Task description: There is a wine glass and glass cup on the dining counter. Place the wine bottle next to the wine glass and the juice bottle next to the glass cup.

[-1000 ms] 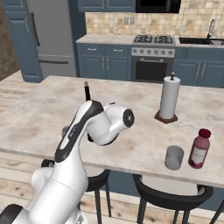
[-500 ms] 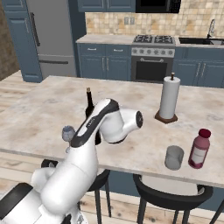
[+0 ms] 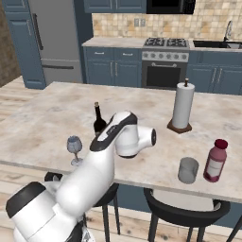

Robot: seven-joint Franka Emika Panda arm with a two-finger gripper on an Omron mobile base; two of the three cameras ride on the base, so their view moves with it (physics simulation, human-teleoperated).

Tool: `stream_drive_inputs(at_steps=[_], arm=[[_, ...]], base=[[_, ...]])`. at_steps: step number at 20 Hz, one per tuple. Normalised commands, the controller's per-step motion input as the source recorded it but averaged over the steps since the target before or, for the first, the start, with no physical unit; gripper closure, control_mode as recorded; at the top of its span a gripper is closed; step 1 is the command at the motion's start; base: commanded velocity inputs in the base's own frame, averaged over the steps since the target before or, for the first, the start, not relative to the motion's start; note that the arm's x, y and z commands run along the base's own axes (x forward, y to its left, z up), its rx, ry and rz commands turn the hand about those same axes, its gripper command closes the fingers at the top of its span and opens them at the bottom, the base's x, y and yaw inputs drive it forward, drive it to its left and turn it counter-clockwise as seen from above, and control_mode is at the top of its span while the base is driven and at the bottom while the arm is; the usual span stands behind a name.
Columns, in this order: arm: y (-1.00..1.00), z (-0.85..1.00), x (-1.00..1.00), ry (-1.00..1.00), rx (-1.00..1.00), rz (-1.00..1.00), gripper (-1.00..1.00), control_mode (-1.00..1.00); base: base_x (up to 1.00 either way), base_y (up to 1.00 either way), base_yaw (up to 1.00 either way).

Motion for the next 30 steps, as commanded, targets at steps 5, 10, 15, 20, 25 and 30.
stream_drive_inputs(at_steps=[5,10,15,20,25,30], arm=[[0.01,-0.15,0.23,0.03,0.09,0.03,1.00,-1.00],[0.07,-0.19,0.16,0.02,0.08,0.05,1.00,-1.00],[0.12,-0.29,0.04,0.00,0.03,0.06,1.00,-1.00],[0.13,-0.28,0.00,0.00,0.00,0.04,1.00,-1.00],[0.10,-0.19,0.00,-0.04,0.00,0.04,1.00,-1.00],[0.10,-0.15,0.00,-0.03,0.00,0.02,1.00,-1.00]], base=[[0.00,0.00,0.00],[0.00,0.00,0.00],[0.00,0.00,0.00],[0.00,0.00,0.00],[0.00,0.00,0.00],[0.00,0.00,0.00]])
